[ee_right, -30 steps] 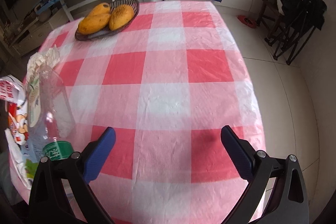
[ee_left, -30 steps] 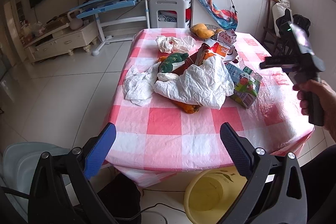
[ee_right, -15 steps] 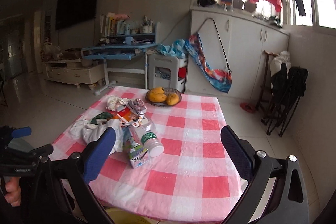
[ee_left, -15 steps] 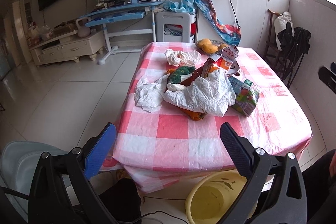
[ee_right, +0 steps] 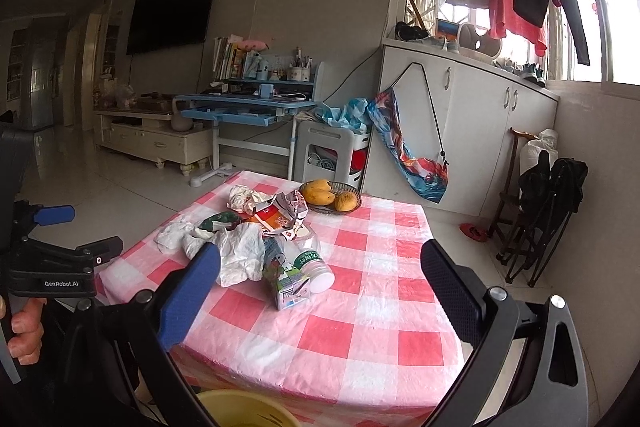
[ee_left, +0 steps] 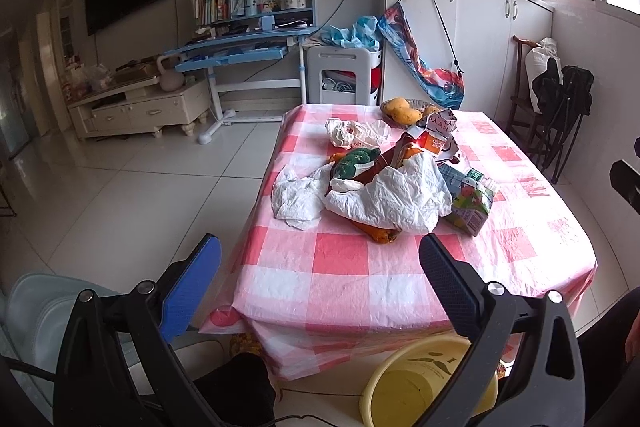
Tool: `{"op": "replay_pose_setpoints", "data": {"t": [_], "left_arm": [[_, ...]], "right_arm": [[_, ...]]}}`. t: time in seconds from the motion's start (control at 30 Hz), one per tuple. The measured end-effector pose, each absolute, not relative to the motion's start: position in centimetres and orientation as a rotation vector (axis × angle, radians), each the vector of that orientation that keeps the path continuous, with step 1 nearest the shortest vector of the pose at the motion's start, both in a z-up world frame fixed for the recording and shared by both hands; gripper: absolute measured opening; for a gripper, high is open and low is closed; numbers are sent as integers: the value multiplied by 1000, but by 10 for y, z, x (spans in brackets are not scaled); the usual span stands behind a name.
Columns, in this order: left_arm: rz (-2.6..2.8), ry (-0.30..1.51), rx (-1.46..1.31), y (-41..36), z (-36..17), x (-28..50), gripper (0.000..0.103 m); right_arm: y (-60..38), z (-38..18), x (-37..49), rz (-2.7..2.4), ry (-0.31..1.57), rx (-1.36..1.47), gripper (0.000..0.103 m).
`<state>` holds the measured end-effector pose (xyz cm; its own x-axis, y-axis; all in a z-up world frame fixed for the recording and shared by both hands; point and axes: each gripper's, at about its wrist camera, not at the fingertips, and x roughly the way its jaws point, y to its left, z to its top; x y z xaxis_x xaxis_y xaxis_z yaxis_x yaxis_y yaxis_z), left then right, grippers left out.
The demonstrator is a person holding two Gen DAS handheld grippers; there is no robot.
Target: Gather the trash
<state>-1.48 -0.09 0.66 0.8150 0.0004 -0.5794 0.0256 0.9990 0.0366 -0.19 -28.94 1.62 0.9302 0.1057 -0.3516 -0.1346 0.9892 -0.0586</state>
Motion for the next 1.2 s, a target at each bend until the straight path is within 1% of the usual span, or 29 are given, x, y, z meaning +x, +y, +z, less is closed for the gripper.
{"op": "replay_pose_setpoints", "data": {"t": [1.2], "left_arm": [[-28, 607, 34, -4, 9, -13, 96]], "right_arm": [[-282, 20, -5, 129, 361, -101, 96]]}}
